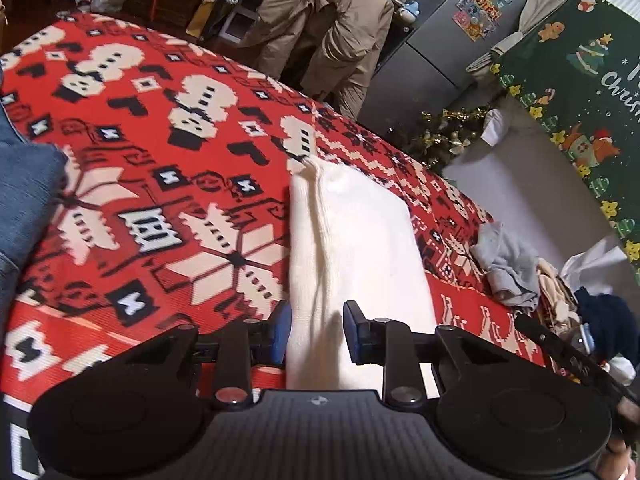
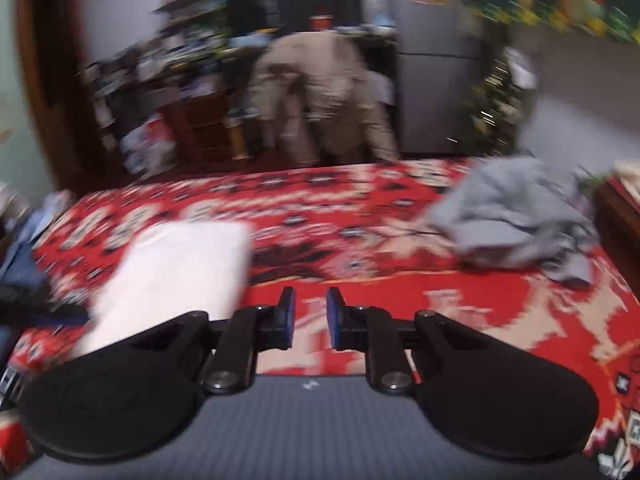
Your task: Fold clothes
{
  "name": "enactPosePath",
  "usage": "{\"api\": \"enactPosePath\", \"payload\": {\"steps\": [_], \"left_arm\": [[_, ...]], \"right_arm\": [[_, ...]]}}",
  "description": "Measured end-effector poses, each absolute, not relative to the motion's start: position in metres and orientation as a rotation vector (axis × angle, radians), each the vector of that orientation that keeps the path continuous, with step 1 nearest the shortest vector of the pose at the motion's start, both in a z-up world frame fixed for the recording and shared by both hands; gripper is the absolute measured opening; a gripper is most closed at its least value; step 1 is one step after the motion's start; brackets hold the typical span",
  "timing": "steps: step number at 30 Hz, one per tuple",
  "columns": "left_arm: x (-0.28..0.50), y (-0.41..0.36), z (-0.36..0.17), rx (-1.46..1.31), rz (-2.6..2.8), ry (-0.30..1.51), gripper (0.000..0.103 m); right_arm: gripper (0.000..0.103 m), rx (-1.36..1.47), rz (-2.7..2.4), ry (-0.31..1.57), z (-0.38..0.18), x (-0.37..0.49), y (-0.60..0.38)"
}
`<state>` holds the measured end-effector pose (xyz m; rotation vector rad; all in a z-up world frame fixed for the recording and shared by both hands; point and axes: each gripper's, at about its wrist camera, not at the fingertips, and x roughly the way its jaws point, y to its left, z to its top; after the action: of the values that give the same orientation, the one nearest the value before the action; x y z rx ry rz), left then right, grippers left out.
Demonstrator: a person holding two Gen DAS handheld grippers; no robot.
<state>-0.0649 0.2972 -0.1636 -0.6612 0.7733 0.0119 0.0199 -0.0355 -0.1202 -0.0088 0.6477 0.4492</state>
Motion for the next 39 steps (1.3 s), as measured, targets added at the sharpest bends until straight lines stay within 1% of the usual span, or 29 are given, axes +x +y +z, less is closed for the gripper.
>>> {"api": "enactPosePath", "payload": {"steps": [3,6,12,13,16,18,19,22,24,27,36,39], "left_arm": [[-0.064,0.294,-0.163,-0.647,-0.004,0.767,0.027],[-0.061,0.291,-0.166,-0.635,-0.009,0.776,0.027],[-0.058,0.286,-0.172,-0.587,0.001,0.772,0.028],[-0.058,0.286,-0.172,-0.575,0.003,0.772,0.023],[-0.058,0.284,-0.169,-0.537,0.012,0.776,0.014],[-0.059,0.284,-0.167,-0.540,0.016,0.777,0.011],[-0.059,0.286,-0.167,-0.550,0.017,0.777,0.010],[-0.060,0.289,-0.167,-0.585,0.009,0.771,0.009],[-0.061,0.291,-0.166,-0.601,0.003,0.765,0.009],[-0.062,0.292,-0.165,-0.614,-0.002,0.758,0.009],[-0.061,0.291,-0.167,-0.620,-0.006,0.762,0.009],[-0.062,0.292,-0.168,-0.627,-0.006,0.761,0.009]], "right_arm": [[0.022,0.015,0.398,0.683,-0.129,0.036,-0.056],[0.024,0.056,0.433,0.718,-0.134,0.035,-0.057],[0.027,-0.001,0.589,0.733,-0.149,0.026,-0.007],[0.027,-0.008,0.615,0.735,-0.151,0.024,0.001],[0.027,-0.039,0.690,0.732,-0.155,0.016,0.022],[0.027,-0.068,0.707,0.714,-0.152,0.011,0.024],[0.027,-0.073,0.709,0.706,-0.150,0.009,0.023],[0.027,0.035,0.615,0.709,-0.142,0.022,-0.005],[0.030,0.097,0.557,0.720,-0.140,0.029,-0.022],[0.030,0.102,0.530,0.731,-0.140,0.032,-0.031],[0.029,-0.193,0.576,0.810,-0.159,0.018,-0.004],[0.029,-0.235,0.574,0.826,-0.169,0.018,0.004]]}}
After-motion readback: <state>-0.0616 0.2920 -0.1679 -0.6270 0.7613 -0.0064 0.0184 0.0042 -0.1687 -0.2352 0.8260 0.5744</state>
